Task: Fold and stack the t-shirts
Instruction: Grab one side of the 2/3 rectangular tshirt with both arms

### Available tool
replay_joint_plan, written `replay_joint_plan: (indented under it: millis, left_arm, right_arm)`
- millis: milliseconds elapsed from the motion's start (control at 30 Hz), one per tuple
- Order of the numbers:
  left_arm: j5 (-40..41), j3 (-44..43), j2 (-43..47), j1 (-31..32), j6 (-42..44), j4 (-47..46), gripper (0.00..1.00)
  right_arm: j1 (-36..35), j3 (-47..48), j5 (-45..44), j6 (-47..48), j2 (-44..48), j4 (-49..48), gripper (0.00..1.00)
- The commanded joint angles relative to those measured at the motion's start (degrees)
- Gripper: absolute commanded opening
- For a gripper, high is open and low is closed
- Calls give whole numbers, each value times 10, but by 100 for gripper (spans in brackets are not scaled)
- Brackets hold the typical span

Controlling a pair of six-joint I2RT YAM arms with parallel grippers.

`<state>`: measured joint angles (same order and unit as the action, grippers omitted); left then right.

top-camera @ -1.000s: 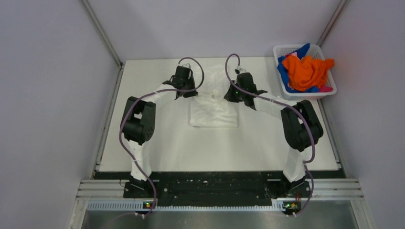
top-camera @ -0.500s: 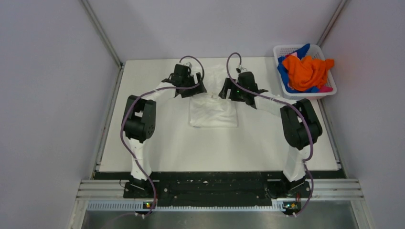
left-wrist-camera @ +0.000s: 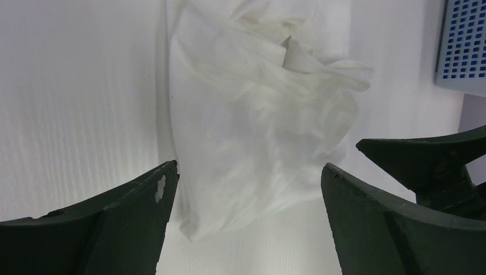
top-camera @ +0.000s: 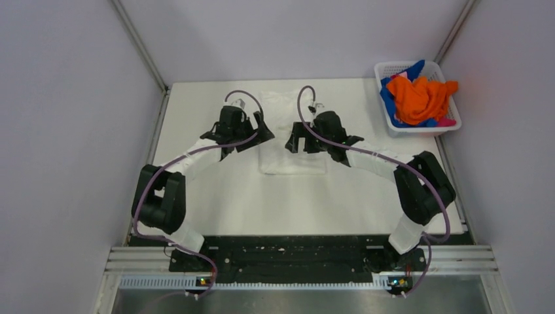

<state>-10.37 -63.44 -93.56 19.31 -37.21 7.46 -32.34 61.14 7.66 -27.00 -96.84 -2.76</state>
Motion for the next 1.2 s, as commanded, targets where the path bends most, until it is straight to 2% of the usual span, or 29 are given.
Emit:
replay_joint_plan:
  millis: [0, 200, 400, 667, 767, 867, 1167]
  left_arm:
    - [31, 82, 68, 6, -35, -16, 99]
    - [32, 156, 129, 8, -41, -10, 99]
    - [7, 167, 109, 9, -40, -22, 99]
    - [-8, 157, 70, 10, -32, -21, 99]
    - [-13, 160, 60, 10, -32, -24, 99]
    - [-23, 166, 49, 12, -34, -32, 93]
    - [-42, 169, -12, 24, -51, -70, 58]
  right_arm:
    - [-24, 20, 4, 9, -29, -33, 99]
    - [-24, 113, -5, 23, -122, -21, 99]
    - [-19, 191, -58, 29, -185, -34, 99]
    - [33, 311, -117, 20, -253, 27, 99]
    - [40, 285, -111, 34, -221, 27, 99]
    - [40, 242, -114, 50, -166, 20, 99]
    - [52, 33, -177, 9, 33, 58, 99]
